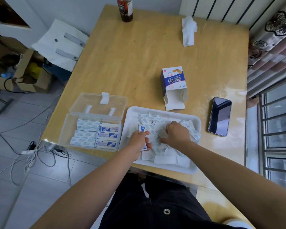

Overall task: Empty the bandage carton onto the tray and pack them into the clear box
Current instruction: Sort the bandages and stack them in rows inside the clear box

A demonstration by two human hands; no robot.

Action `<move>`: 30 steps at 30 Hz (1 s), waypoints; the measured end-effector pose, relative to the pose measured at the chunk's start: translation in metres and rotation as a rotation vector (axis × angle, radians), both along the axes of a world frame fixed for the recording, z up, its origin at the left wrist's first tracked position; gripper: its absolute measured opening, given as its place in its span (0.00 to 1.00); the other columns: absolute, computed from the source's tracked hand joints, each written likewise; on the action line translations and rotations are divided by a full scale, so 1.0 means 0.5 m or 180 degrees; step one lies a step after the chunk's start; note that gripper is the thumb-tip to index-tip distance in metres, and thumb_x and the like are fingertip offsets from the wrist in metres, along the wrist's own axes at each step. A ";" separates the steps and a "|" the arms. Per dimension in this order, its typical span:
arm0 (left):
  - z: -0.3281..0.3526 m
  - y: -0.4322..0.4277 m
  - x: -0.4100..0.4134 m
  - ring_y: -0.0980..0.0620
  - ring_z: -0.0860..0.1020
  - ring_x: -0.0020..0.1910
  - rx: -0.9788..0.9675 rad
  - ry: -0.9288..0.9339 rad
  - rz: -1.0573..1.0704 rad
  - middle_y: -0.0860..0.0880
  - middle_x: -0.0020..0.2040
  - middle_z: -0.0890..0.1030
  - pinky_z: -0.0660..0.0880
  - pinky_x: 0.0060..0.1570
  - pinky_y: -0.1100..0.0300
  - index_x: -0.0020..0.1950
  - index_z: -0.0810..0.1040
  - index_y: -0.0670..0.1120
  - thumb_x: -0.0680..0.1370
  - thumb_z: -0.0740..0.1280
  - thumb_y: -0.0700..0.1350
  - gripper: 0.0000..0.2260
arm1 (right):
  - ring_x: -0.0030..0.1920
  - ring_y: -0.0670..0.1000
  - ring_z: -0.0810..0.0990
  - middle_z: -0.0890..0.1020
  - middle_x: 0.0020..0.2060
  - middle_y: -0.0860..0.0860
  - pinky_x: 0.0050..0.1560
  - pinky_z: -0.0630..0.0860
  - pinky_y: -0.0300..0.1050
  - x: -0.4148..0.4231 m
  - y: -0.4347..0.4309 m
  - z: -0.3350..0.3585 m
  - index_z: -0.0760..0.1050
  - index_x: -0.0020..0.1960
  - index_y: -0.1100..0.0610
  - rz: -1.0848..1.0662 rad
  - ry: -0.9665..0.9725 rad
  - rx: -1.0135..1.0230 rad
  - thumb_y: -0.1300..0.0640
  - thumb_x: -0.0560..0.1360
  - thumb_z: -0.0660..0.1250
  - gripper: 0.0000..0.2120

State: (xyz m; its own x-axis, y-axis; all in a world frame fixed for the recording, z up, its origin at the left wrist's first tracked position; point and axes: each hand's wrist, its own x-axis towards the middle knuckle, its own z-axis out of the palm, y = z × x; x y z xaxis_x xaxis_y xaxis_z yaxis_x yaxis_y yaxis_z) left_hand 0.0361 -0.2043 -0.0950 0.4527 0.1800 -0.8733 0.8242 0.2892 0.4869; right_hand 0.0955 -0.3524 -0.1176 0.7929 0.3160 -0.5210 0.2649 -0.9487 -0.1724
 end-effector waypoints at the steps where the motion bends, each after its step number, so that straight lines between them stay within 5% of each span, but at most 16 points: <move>1: -0.001 0.002 0.000 0.48 0.70 0.29 -0.0009 -0.0002 0.0008 0.46 0.32 0.69 0.68 0.29 0.60 0.50 0.72 0.43 0.83 0.51 0.40 0.10 | 0.47 0.55 0.77 0.71 0.45 0.52 0.41 0.67 0.45 0.000 -0.001 0.000 0.70 0.41 0.56 -0.0003 -0.0009 0.0087 0.42 0.71 0.70 0.18; 7: 0.002 -0.004 0.009 0.49 0.72 0.28 -0.0006 -0.0025 -0.0089 0.46 0.32 0.71 0.71 0.29 0.60 0.47 0.72 0.45 0.83 0.51 0.41 0.11 | 0.38 0.53 0.72 0.73 0.36 0.51 0.38 0.67 0.45 0.008 -0.020 0.032 0.66 0.33 0.53 -0.0587 0.0077 0.1314 0.59 0.69 0.70 0.13; 13: 0.020 -0.030 0.026 0.50 0.72 0.25 -0.0157 -0.0136 -0.0174 0.46 0.32 0.71 0.71 0.32 0.59 0.51 0.73 0.43 0.82 0.54 0.40 0.08 | 0.32 0.51 0.66 0.67 0.27 0.46 0.34 0.63 0.46 -0.005 -0.018 0.048 0.58 0.31 0.51 -0.0506 0.0063 0.1604 0.64 0.68 0.67 0.18; 20: 0.027 -0.034 0.026 0.51 0.67 0.23 -0.0445 -0.0057 0.0091 0.47 0.29 0.68 0.67 0.29 0.60 0.48 0.74 0.43 0.81 0.53 0.39 0.10 | 0.38 0.48 0.71 0.75 0.40 0.51 0.37 0.68 0.35 -0.010 -0.020 0.052 0.68 0.43 0.55 -0.0930 0.0433 0.2237 0.65 0.67 0.70 0.12; 26: 0.026 -0.040 0.027 0.51 0.69 0.23 -0.0763 -0.0082 0.0706 0.47 0.27 0.70 0.68 0.30 0.59 0.44 0.74 0.42 0.81 0.54 0.42 0.11 | 0.35 0.43 0.69 0.72 0.37 0.46 0.39 0.66 0.35 -0.014 -0.005 0.086 0.68 0.46 0.55 -0.2089 0.1356 0.3107 0.58 0.80 0.60 0.04; 30: 0.023 -0.052 0.031 0.48 0.79 0.35 -0.0618 -0.0202 0.0939 0.43 0.38 0.81 0.75 0.44 0.54 0.46 0.79 0.43 0.81 0.57 0.44 0.12 | 0.33 0.45 0.74 0.77 0.38 0.51 0.34 0.70 0.36 -0.018 0.017 0.080 0.69 0.57 0.55 -0.2756 0.1510 0.3072 0.58 0.80 0.63 0.07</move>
State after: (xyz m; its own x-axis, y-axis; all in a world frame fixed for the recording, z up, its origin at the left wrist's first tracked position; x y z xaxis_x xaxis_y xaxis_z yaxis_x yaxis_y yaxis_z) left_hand 0.0515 -0.2305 -0.0836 0.4604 0.1445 -0.8759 0.6613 0.6024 0.4469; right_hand 0.0865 -0.3439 -0.0777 0.7297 0.2049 -0.6523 -0.6108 -0.2334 -0.7566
